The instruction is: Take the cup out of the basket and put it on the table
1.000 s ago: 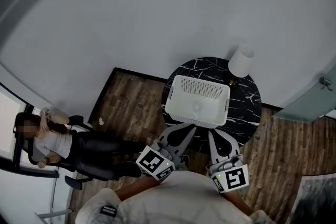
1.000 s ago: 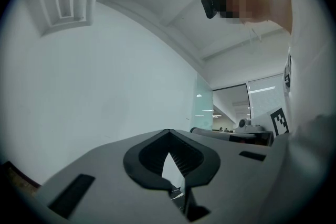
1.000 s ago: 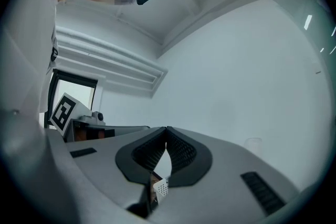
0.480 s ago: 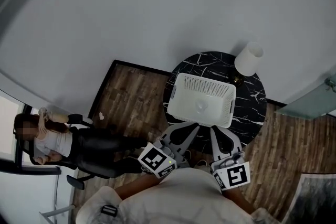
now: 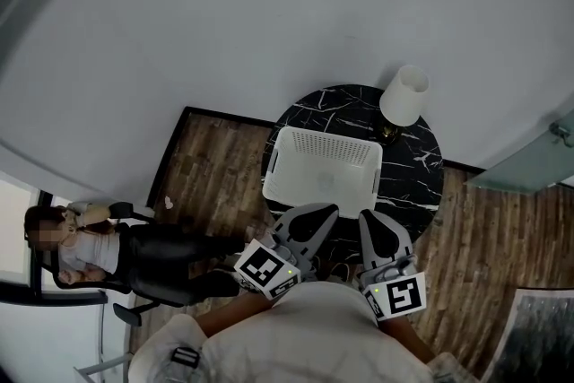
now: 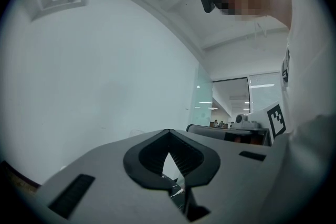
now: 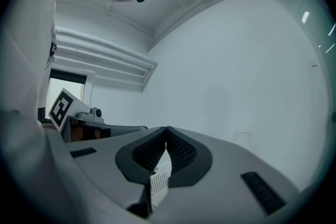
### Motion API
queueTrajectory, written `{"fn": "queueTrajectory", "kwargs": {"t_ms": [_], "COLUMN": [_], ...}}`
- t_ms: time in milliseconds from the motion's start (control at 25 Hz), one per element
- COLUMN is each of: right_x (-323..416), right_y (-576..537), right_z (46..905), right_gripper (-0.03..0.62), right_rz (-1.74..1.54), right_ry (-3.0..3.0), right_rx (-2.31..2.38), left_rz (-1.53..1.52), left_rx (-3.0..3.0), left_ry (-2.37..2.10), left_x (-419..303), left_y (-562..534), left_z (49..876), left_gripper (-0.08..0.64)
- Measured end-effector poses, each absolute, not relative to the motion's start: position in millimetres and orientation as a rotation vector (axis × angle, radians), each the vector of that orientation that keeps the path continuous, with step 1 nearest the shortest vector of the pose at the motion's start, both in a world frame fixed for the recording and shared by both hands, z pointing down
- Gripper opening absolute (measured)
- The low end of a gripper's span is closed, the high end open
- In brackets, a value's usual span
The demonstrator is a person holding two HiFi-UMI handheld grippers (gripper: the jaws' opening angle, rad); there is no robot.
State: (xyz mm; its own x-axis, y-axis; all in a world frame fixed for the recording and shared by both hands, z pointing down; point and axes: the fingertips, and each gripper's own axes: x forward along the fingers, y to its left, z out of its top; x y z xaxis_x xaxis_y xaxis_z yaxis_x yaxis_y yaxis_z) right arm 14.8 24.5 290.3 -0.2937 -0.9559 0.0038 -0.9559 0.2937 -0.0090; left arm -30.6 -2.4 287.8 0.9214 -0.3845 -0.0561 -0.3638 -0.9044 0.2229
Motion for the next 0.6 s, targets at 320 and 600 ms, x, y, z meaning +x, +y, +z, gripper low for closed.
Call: {"fn": "queueTrajectory", "kwargs": {"t_ms": [320, 600], "right_x": [53.8, 62.2], "right_y": [21.1, 19.9], "right_z": [290.7, 296.2], "right_gripper": [0.008, 0.008], "right_rz": [-0.022, -0.050], "right_ry": [2.513, 2.522], "right_rx": [-1.866, -1.865], "left_rz": [-0.146, -0.112], "left_rx": [2.872, 2.865], "left_ry": [-0.556, -0.569], "left_x": [11.8, 17.5], "left_y": [-3.0, -7.2], "left_z": [285.4, 291.1], "left_gripper": [0.005, 0.005]}}
